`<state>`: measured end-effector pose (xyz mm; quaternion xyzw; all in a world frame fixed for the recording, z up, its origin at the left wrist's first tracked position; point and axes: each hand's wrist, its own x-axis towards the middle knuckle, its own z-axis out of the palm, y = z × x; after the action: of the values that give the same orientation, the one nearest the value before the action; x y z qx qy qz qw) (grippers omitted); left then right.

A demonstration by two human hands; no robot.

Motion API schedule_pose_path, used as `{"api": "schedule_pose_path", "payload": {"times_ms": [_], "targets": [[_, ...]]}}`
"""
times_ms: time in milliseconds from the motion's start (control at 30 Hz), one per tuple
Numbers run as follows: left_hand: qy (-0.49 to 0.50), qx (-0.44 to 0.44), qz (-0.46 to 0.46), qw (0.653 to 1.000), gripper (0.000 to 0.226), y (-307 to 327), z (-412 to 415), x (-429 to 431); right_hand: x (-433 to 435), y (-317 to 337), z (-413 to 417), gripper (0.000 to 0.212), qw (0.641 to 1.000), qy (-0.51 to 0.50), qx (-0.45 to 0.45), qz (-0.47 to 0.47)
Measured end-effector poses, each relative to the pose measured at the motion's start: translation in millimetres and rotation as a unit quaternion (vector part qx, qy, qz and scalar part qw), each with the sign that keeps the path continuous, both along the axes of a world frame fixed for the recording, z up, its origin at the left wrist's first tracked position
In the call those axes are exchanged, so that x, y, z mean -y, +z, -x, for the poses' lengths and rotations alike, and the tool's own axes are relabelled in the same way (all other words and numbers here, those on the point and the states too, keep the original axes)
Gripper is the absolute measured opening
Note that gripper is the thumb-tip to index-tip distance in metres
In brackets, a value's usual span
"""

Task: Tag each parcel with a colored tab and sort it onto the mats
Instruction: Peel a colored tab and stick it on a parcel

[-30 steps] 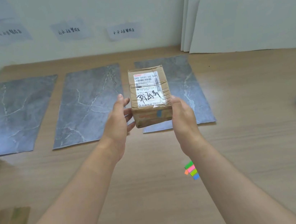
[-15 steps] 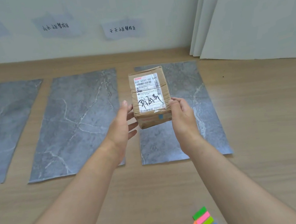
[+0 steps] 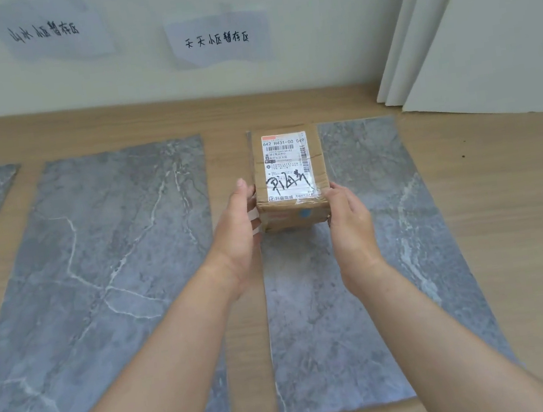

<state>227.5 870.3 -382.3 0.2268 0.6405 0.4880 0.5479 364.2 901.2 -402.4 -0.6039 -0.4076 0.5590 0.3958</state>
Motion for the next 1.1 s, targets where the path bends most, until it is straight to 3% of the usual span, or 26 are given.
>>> {"api": "schedule_pose_path", "payload": {"times_ms": [267, 333, 467, 1100], "targets": [[-0.008, -0.03, -0.015, 0.999, 0.042, -29, 4, -27, -38, -30, 4, 0.032, 1.0, -0.007, -0.022, -0.003], [0.002, -0.029, -0.015, 0.999, 0.039, -31, 4, -21, -33, -31, 2, 0.044, 1.0, -0.013, -0.019, -0.001], [0.024, -0.027, -0.007, 0.999, 0.059, -19, -1, 6, -9, -10, -7, 0.053, 0.999, -0.043, -0.004, -0.003], [0.028, -0.062, -0.125, 0.99, 0.063, 205, -49, 231, 209, 217, -35, 0.031, 0.989, 0.038, -0.061, -0.133]]}}
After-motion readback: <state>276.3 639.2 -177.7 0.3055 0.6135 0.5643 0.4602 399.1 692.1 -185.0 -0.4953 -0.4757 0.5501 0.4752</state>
